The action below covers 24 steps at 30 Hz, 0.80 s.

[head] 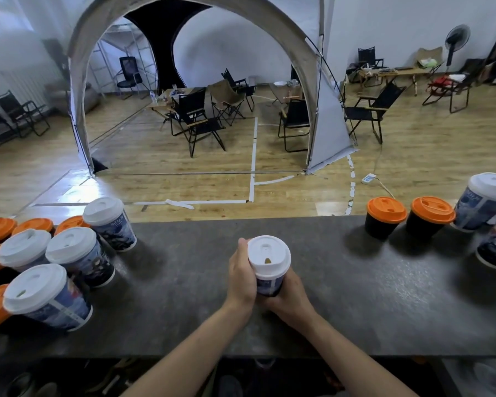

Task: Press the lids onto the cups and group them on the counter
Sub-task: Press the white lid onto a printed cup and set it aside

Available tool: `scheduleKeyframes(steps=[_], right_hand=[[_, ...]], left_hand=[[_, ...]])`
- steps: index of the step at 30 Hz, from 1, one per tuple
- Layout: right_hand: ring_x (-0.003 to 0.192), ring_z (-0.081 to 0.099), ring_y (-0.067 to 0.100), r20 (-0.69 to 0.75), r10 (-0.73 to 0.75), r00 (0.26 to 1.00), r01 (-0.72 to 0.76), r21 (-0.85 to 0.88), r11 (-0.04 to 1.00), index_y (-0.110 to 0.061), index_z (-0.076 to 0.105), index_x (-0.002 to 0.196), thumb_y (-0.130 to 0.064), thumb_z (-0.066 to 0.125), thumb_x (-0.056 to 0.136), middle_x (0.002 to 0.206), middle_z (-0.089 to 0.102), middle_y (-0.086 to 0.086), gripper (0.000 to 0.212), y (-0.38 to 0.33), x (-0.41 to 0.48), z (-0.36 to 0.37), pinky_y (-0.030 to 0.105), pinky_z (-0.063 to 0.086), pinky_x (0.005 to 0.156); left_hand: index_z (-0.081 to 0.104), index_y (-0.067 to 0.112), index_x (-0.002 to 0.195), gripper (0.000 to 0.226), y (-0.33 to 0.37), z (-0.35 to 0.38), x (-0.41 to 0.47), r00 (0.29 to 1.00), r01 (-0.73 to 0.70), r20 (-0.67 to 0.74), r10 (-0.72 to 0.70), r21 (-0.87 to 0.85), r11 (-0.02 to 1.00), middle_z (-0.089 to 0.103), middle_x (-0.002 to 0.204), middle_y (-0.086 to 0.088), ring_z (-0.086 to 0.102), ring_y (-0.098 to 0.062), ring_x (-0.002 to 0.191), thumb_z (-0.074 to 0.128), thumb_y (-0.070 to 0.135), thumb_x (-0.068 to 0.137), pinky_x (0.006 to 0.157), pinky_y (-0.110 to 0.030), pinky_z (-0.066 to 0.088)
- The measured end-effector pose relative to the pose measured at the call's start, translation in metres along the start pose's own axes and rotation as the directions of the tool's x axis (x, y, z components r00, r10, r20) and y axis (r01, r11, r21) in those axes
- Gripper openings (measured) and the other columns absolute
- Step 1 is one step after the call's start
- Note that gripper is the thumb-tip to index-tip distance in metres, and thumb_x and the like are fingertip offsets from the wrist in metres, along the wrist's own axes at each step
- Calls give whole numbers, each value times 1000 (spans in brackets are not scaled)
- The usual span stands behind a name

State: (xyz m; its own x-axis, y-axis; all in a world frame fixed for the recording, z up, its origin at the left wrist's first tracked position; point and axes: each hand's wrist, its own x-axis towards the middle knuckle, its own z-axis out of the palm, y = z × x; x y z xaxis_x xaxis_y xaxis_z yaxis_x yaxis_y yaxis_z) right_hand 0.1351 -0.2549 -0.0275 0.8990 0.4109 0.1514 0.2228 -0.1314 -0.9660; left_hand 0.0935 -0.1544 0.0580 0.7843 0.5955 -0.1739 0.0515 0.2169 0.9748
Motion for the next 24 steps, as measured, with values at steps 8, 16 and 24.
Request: scheduleKeyframes(steps=[8, 16, 24], right_hand=[[120, 65, 6, 1, 6, 1000, -6, 10, 1000, -17, 58, 136, -25, 96, 64, 130, 69, -11, 82, 2, 0, 0, 24, 53, 97], [117, 66, 1, 1, 4, 1000, -4, -16, 1000, -20, 60, 135, -23, 93, 66, 126, 70, -18, 77, 5, -2, -4, 24, 55, 96], [115, 63, -5, -46, 1, 999, -2, -20, 1000, -26, 53, 128, -27, 99, 57, 127, 66, -11, 84, -1, 0, 0, 15, 51, 91]], left_hand=[[72, 13, 77, 45, 13, -3, 12, 996, 38, 83, -38, 1, 999, 74, 65, 9, 68, -4, 66, 42, 22, 109, 62, -16, 52], [76, 8, 86, 51, 12, -8, 16, 965, 163, 204, -168, 41, 986, 78, 85, -6, 73, -15, 81, 39, 36, 108, 75, -26, 55], [74, 13, 87, 49, -2, 0, 4, 1000, 14, 6, -14, -1, 1000, 78, 77, 7, 72, -3, 75, 35, 32, 111, 68, -16, 54]])
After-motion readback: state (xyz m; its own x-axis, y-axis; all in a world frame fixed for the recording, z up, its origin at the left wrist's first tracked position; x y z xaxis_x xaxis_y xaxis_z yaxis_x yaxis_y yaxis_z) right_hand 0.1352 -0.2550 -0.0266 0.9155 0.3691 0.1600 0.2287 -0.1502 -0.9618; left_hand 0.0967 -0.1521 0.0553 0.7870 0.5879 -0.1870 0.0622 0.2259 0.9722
